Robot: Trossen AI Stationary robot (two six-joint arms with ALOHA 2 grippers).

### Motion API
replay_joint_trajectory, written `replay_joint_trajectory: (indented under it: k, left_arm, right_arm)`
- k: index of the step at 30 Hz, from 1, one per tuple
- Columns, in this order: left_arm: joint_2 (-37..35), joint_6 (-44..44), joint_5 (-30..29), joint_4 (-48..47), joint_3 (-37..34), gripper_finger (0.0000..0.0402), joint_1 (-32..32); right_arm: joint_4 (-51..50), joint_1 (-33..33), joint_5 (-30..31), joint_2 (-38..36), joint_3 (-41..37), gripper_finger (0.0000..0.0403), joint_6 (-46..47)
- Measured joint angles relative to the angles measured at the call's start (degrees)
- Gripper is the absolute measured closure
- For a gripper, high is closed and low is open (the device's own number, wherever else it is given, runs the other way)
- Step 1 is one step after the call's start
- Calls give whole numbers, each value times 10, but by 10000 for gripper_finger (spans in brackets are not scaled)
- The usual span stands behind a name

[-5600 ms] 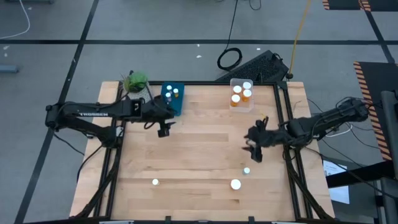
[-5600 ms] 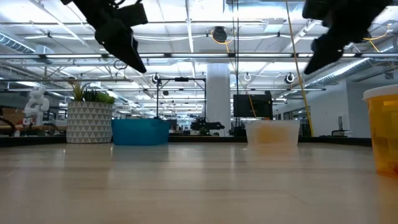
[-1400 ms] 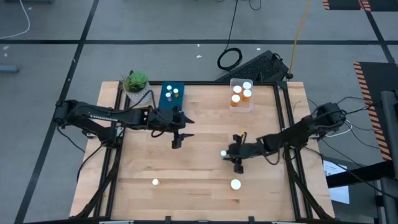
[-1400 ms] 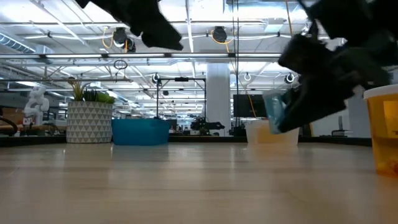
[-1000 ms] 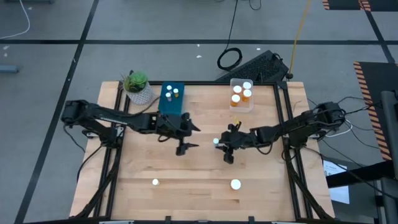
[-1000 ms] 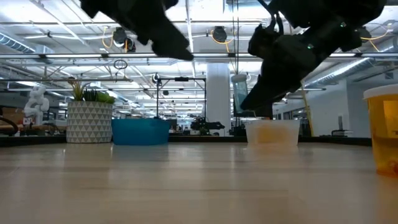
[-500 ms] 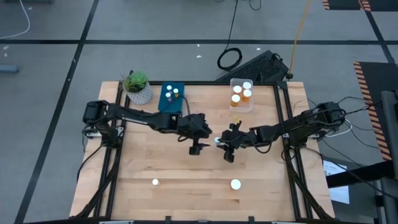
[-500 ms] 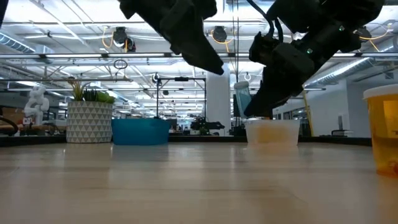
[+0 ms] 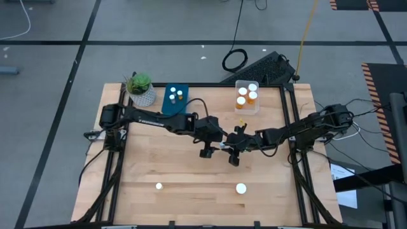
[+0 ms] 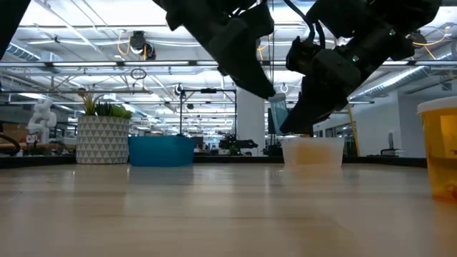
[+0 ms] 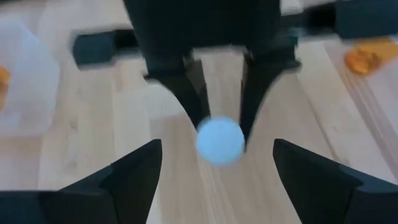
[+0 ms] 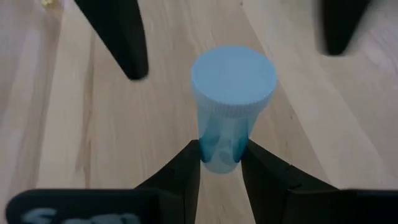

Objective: Pick and place medicine bottles into bin by pill shape (circle, oval)
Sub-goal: Put the light blue bottled tablets into the blue bin

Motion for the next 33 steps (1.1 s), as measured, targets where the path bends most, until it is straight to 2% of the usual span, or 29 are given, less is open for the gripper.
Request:
replay_joint_trajectory:
  k: [7, 19, 33]
  left_arm:
    - [-2, 1, -2, 14, 0, 93, 2]
    - [10, 4, 16, 28, 0, 156, 5]
    - [17, 9, 17, 34, -1, 206, 5]
  right_arm:
    - [3, 0, 0, 0, 0, 305, -3]
    - [6, 0, 1, 0, 0, 305, -3]
    - [7, 0, 1, 0, 0, 305, -5]
